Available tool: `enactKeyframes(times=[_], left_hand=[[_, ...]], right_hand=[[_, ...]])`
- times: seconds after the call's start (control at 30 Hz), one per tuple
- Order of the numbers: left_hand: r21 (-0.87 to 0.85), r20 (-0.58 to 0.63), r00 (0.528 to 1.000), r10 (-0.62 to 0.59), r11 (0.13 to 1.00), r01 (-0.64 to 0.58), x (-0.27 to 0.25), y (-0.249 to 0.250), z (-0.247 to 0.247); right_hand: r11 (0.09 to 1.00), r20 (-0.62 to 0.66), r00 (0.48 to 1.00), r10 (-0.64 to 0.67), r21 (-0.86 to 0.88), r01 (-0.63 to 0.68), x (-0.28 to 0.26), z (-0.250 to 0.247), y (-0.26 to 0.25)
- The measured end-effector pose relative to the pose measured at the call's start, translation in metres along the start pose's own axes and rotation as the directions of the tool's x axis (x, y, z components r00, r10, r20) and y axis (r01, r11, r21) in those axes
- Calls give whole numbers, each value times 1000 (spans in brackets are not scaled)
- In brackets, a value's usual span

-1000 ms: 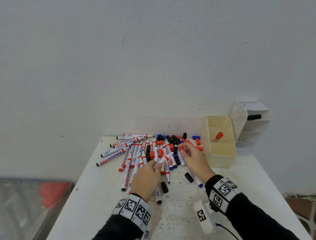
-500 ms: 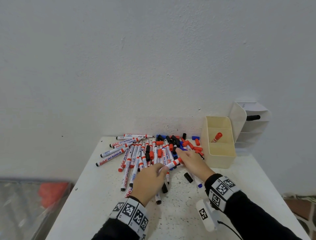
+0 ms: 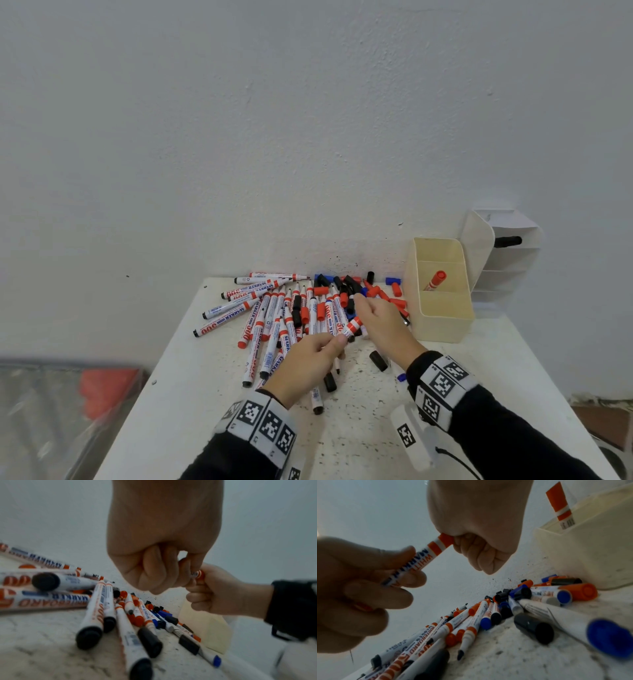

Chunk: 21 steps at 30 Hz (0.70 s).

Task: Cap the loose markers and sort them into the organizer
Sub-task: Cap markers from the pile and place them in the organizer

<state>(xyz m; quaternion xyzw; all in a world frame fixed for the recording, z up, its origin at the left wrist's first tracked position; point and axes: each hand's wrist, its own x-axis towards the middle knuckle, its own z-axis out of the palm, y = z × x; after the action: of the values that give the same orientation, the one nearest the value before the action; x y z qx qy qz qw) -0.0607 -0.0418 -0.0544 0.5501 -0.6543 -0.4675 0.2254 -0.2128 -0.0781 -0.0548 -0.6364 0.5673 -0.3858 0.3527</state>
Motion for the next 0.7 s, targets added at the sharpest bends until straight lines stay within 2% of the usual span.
enactKeyframes(times=[0.07, 0.13, 0.2, 0.27, 0.3, 0.5, 0.57, 0.7], left_hand=[[50, -106, 994, 24, 999, -19, 1, -3, -4], [168, -320, 946, 54, 986, 0, 2, -10, -10], [268, -450, 893, 2, 954, 134, 0, -17, -15], [420, -421, 901, -103, 858, 295, -4, -20, -12], [496, -388, 912, -137, 802, 331, -6, -21, -8], [721, -274, 944, -183, 610, 328, -7, -18, 15], [747, -251, 949, -190, 585, 315, -6, -16, 18], [744, -259, 950, -176, 590, 312, -7, -14, 21]], right_hand=[[994, -20, 995, -94, -62, 92, 0, -5, -4], [989, -67, 989, -135, -75, 130, 2, -11, -7], [986, -167, 973, -162, -62, 153, 4, -21, -10], [979, -294, 934, -205, -54, 197, 6, -33, -16], [974, -353, 908, -226, -60, 219, 6, -38, -18], [933, -584, 728, -358, -212, 289, 7, -74, -25], [920, -624, 676, -391, -250, 302, 8, -86, -25], [890, -667, 589, -456, -345, 298, 13, -107, -16]])
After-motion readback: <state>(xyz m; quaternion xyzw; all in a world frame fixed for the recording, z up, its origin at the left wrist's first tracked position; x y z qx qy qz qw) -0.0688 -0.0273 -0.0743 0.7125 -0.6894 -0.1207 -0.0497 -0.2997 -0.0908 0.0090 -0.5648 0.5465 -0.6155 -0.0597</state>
